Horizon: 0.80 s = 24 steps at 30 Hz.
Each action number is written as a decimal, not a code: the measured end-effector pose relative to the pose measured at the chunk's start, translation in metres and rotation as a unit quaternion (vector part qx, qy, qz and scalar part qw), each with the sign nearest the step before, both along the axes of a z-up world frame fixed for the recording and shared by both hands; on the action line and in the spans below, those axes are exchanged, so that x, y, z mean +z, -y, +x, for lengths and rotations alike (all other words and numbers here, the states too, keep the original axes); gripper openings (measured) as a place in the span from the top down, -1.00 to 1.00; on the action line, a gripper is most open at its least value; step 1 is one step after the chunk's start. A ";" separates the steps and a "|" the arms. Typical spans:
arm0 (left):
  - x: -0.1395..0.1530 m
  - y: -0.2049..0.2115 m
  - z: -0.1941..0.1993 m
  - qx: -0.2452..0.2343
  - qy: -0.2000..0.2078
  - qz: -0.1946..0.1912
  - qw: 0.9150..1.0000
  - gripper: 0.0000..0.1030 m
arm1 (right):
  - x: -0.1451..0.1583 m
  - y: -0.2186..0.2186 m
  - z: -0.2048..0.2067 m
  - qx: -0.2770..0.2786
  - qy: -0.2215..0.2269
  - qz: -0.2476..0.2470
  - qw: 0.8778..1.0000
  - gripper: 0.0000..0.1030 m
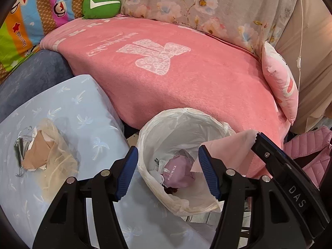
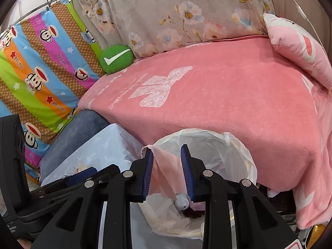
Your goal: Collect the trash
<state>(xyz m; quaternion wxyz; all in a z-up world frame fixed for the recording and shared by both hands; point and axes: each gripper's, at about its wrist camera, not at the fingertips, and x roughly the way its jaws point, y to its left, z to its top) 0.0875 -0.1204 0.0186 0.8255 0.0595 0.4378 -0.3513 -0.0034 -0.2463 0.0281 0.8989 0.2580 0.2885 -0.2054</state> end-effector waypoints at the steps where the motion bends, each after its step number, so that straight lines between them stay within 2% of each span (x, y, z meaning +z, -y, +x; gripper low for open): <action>1: 0.000 -0.002 0.001 0.002 -0.001 0.000 1.000 -0.12 | -0.003 0.000 0.002 0.000 -0.007 0.000 1.000 0.36; 3: -0.001 -0.005 0.002 0.006 -0.004 -0.002 1.000 -0.12 | -0.012 0.001 0.008 0.005 -0.031 0.003 0.999 0.20; 12: -0.010 -0.022 0.008 0.022 -0.015 0.002 1.000 -0.12 | -0.071 -0.010 0.005 0.015 -0.130 -0.001 0.991 0.20; 19: -0.017 -0.036 0.008 0.032 -0.026 0.003 0.999 -0.12 | -0.098 -0.027 -0.014 0.019 -0.171 -0.018 0.985 0.21; 24: -0.023 -0.042 0.007 0.035 -0.032 0.006 0.999 -0.12 | -0.102 -0.037 -0.026 0.025 -0.185 -0.017 0.982 0.20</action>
